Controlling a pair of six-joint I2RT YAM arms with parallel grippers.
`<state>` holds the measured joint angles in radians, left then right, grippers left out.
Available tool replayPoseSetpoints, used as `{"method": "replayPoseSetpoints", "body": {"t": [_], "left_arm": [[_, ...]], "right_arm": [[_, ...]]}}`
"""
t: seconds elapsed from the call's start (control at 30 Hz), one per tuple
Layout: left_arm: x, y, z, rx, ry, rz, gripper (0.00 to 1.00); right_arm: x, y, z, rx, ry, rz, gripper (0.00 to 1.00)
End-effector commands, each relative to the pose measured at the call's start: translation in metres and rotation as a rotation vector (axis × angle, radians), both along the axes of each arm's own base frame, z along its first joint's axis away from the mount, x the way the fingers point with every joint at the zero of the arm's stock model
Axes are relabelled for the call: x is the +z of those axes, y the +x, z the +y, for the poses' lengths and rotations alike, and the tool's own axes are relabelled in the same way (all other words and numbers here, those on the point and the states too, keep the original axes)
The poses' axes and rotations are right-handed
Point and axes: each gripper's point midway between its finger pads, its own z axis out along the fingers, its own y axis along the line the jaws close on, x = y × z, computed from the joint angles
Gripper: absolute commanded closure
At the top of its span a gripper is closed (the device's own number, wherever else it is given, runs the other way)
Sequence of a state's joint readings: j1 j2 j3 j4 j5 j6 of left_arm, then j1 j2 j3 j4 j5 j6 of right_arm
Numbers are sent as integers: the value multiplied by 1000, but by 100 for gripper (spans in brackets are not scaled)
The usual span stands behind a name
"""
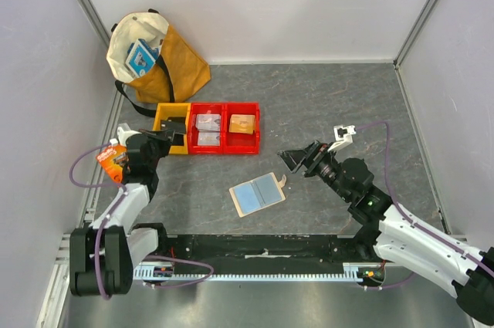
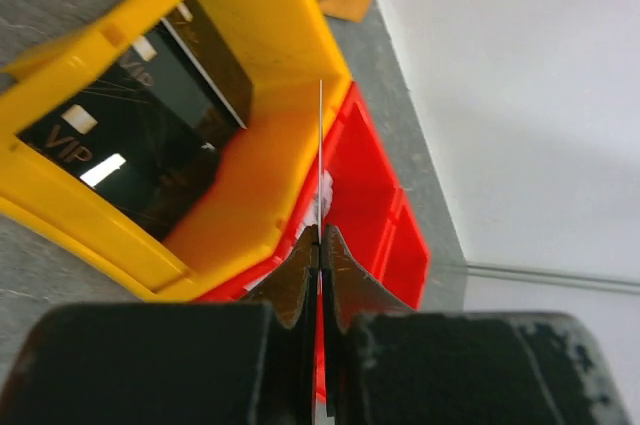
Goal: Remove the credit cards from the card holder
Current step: Place the credit card in the storage box.
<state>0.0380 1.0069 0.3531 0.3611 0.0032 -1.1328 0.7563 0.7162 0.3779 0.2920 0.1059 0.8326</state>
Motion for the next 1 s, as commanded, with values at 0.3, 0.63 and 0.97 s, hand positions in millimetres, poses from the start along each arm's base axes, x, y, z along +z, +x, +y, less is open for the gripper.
{"method": "replayPoseSetpoints", "body": {"t": [0.3, 0.63, 0.97], "left_arm": [[-19, 32, 34, 76, 123, 77, 98], [-42, 44, 28, 24, 100, 168, 98], [-54, 39, 19, -23, 64, 254, 74]], "right_arm": [[23, -3, -9, -3, -11, -66, 2], [25, -4, -8, 12, -10, -71, 2], [23, -5, -5, 29, -16, -65, 2]]}}
